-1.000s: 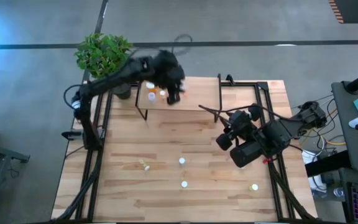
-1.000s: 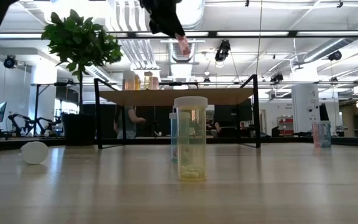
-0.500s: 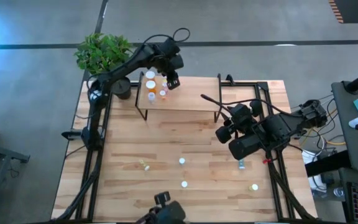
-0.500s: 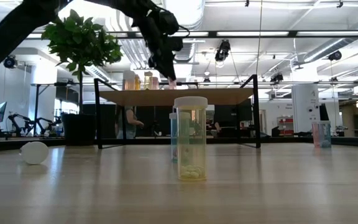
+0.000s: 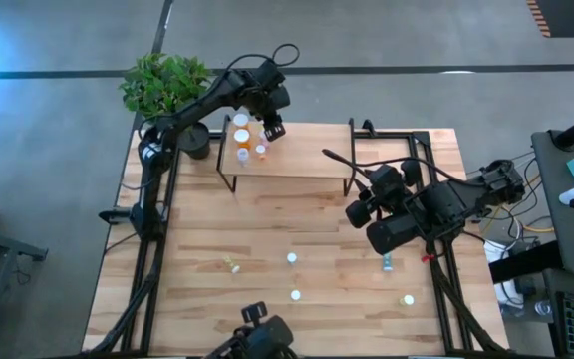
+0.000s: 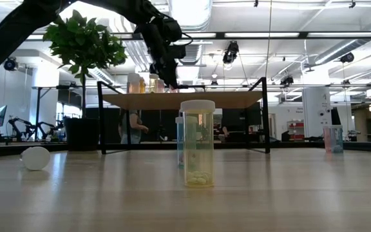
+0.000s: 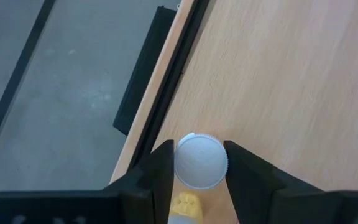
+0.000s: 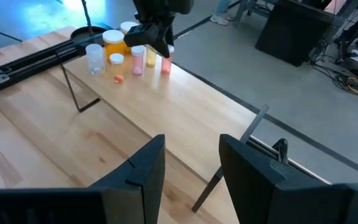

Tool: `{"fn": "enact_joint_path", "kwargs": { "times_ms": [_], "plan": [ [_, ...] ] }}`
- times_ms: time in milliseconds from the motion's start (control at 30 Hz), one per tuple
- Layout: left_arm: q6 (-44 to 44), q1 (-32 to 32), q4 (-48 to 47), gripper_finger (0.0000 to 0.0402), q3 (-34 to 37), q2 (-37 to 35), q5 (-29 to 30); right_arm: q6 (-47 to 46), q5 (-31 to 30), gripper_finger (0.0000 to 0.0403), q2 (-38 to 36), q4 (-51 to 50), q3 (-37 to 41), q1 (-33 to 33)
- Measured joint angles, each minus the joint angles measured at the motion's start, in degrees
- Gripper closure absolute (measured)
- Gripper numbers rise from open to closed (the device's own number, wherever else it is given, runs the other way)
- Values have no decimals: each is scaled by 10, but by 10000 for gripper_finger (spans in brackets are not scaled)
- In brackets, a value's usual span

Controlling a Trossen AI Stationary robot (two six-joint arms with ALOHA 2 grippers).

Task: Pick and place medicine bottles onto shelf by color
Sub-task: Put the red pill bottle on the shelf, then put the green pill bottle on the shelf

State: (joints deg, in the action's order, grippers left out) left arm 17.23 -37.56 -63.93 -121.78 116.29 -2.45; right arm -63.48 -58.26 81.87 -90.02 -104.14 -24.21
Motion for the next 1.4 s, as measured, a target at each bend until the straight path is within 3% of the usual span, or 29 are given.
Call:
{"fn": "enact_joint_path", "kwargs": {
  "times_ms": [633,1100,1400],
  "plan": [
    [-4,13,4,178,-16,-4,18,1,2,259,0,1,0,0],
    [-53,82,10,172,-85,-99,81,56,22,259,-1,3,0,13],
    [-170,187,-4,172,-77,-152,-3,95,32,259,-2,3,0,13]
  ]
}}
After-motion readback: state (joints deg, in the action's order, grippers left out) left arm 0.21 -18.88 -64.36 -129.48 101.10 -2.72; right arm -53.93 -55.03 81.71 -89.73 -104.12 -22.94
